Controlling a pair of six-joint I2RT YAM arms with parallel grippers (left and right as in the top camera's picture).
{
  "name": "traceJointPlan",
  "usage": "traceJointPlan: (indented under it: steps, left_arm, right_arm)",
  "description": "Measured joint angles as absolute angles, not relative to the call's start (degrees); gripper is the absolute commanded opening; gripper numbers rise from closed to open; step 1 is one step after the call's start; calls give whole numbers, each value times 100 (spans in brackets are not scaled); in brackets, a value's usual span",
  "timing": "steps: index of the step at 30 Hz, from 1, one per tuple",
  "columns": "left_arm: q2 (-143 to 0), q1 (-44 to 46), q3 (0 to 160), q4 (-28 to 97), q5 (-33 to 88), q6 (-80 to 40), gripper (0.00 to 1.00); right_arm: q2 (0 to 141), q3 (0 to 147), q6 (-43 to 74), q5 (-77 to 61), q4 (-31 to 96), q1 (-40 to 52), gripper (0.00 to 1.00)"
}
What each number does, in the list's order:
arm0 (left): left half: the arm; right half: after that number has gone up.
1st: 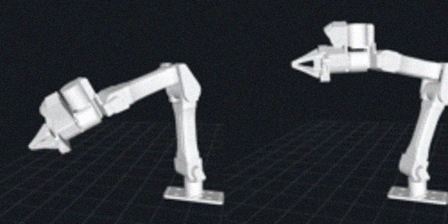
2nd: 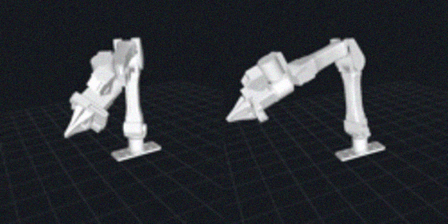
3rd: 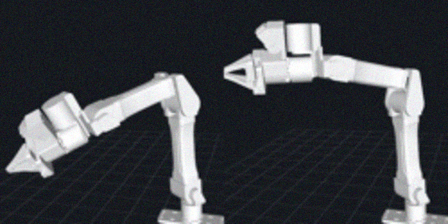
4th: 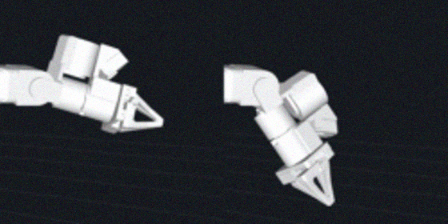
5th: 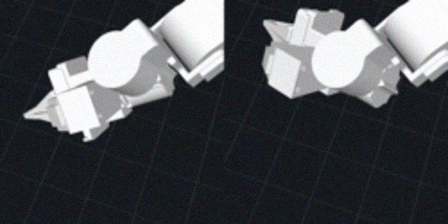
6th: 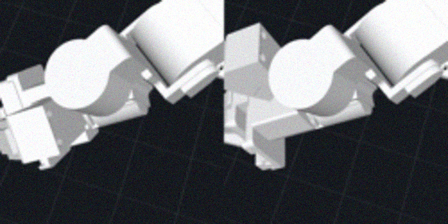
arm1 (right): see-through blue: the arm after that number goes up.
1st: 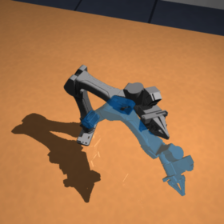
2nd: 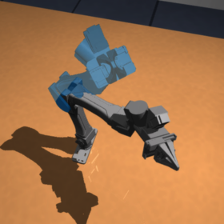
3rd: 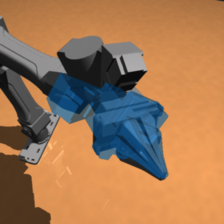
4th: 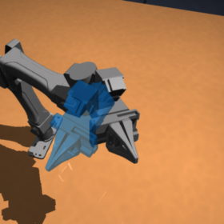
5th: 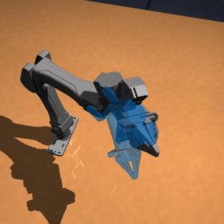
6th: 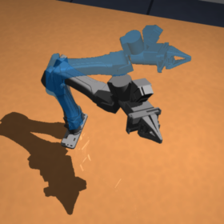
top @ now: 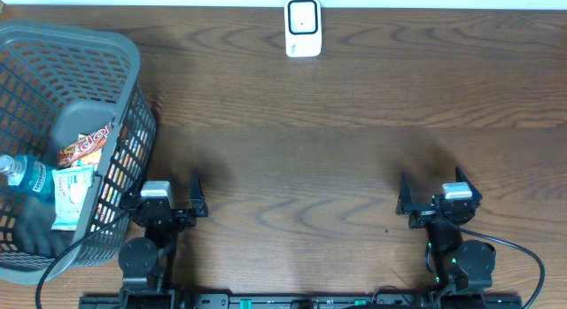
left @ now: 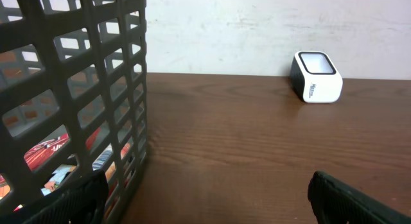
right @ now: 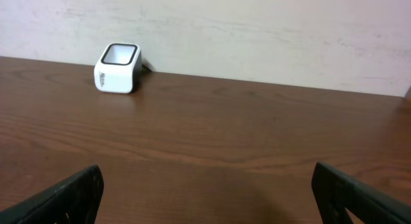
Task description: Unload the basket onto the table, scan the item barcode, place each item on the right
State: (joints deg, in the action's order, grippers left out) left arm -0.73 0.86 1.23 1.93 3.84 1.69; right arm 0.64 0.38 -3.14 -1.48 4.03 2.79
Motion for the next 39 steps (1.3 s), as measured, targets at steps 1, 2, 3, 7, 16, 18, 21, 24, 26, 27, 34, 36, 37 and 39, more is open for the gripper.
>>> traceJointPlan:
  steps: [1,2,3,7,16,18,21,24,26,27,34,36,37,39]
  left_arm:
    - [-73,86,123,193,384,169,100]
    - [-73,86,123,193,384,169,99]
    - [-73,86,123,191,384,169,100]
    - [-73,86,123,187,388,169,100]
    - [-73,86,200,246,1041,167,100]
    - [-73,86,259,325,1354,165,100]
    - [-89,86,410,399,1752,117,100]
    - [-272,86,888,397,2126,-30,100]
    - [-456,86,1212,408,2268,-73,100]
    - [-615,86,1441,408,2351,-134,99]
    - [-1822,86,3057,945,2779,-375,100]
    - [-2279,89,3677,1494,2895,-427,100]
    - [-2488,86,3992,1800,2941,-443,100]
    - [-2950,89,4722,2609,2958,-449,100]
  right_arm:
    - [64,38,-314,-148,403,279,99]
    - [64,38,-314,-148,403,279,99]
    - [64,38,-314,-148,403,279,99]
    - [64,38,-314,-148,403,279,99]
    - [64,38,-314,-148,403,279,99]
    - [64,38,-314,-148,403,279,99]
    - [64,38,-314,-148,403,279,99]
    - [64,38,-314,-148,403,279,99]
    - [67,38,-314,-148,401,279,99]
    - [69,38,-314,-148,405,279,99]
    - [73,38,-314,-148,405,279,99]
    - [73,38,-314,-148,405,279,99]
    - [73,38,-314,-148,405,279,99]
    - [73,38,-314,-148,408,279,99]
